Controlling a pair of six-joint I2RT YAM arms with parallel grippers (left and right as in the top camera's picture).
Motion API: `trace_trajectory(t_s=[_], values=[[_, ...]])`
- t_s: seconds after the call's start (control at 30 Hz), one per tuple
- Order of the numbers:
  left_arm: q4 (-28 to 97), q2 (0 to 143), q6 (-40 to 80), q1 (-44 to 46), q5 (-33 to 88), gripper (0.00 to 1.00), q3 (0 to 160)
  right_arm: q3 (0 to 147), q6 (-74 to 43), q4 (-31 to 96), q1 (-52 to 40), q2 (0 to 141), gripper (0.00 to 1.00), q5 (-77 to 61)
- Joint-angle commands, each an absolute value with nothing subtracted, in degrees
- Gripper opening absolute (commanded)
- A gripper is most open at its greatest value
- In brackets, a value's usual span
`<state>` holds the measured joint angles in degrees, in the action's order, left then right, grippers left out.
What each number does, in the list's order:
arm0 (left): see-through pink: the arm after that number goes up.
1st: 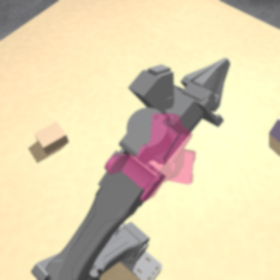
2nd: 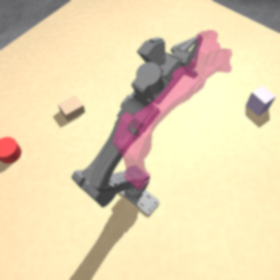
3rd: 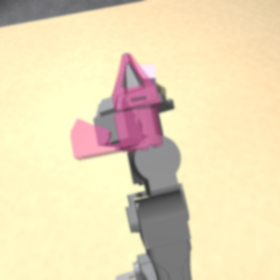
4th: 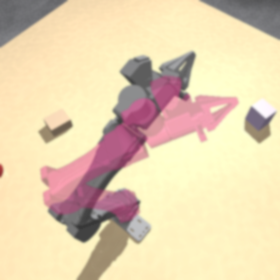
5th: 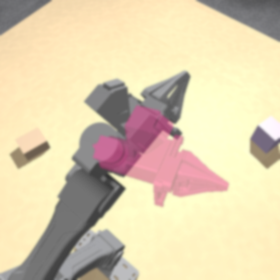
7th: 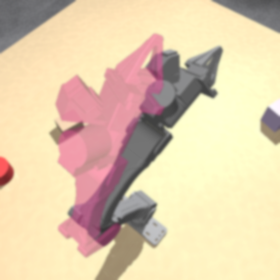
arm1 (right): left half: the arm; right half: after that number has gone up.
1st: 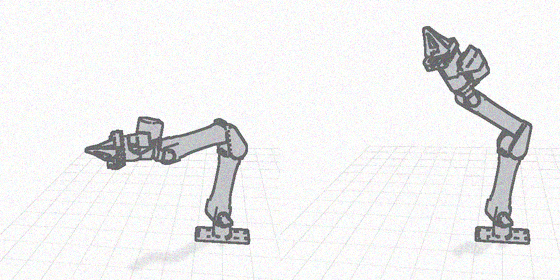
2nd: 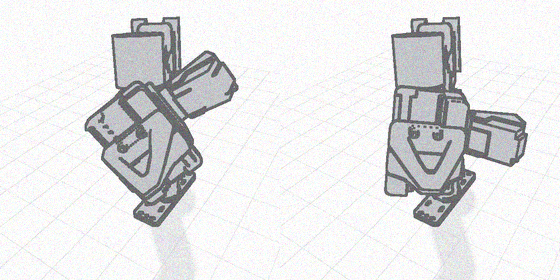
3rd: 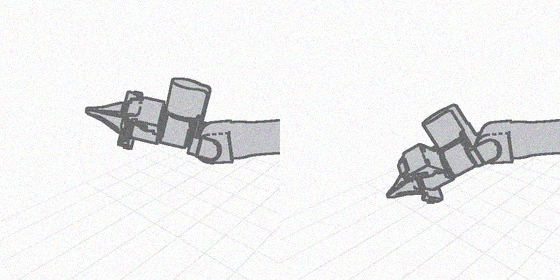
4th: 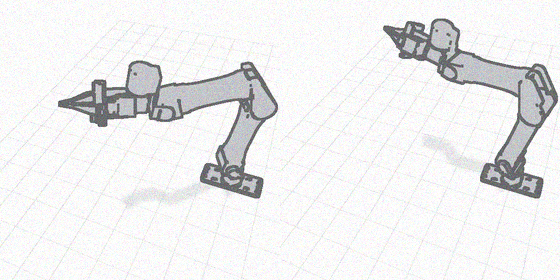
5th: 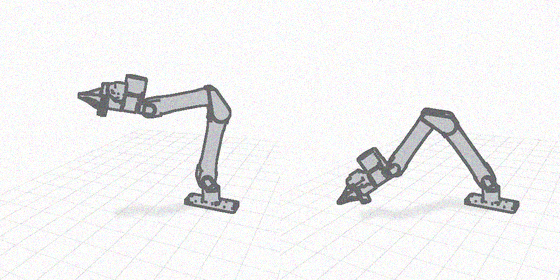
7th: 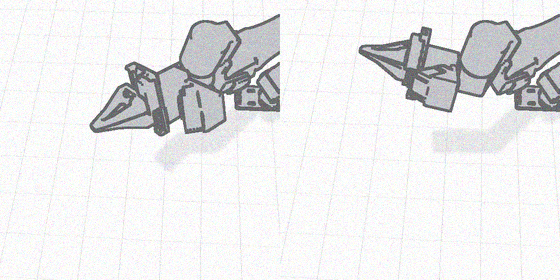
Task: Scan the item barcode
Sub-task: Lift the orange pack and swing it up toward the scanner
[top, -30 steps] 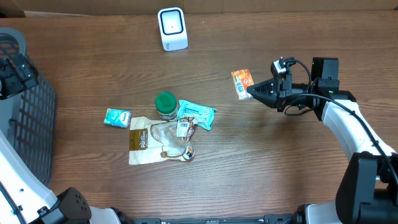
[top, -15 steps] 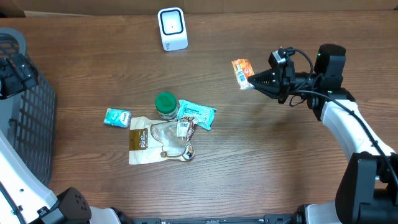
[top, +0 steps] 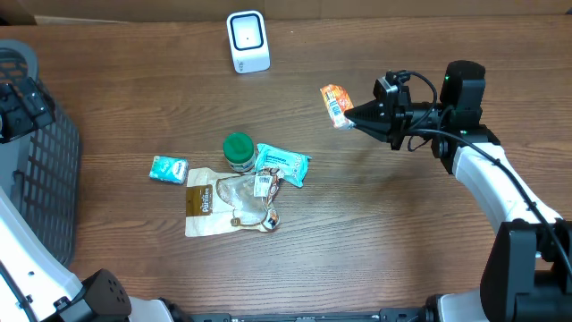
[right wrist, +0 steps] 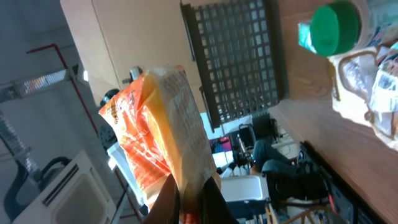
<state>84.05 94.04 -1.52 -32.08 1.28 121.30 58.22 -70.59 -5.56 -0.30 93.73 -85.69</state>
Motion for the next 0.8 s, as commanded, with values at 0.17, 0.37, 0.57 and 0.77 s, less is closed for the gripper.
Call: trace_trajectory(t_s=[0.17, 0.37, 0.57, 0.77], values=[[83.96, 94.39, -2.17, -32.12, 1.1, 1.0, 121.97, 59.37, -71.61, -6.0, -6.0, 92.58, 0.04, -76.55], [83.96, 94.39, -2.17, -32.12, 1.1, 1.0, 121.97, 59.37, -73.38, -10.72, -7.84, 92.58, 0.04, -75.7], [83.96, 94.39, -2.17, -32.12, 1.1, 1.0, 121.97, 59.37, -74.94, -15.86, -7.84, 92.58, 0.04, -76.58], [83.96, 94.39, -2.17, -32.12, 1.1, 1.0, 121.97, 59.33, -67.09, -14.83, -7.84, 92.6, 0.04, -76.51]])
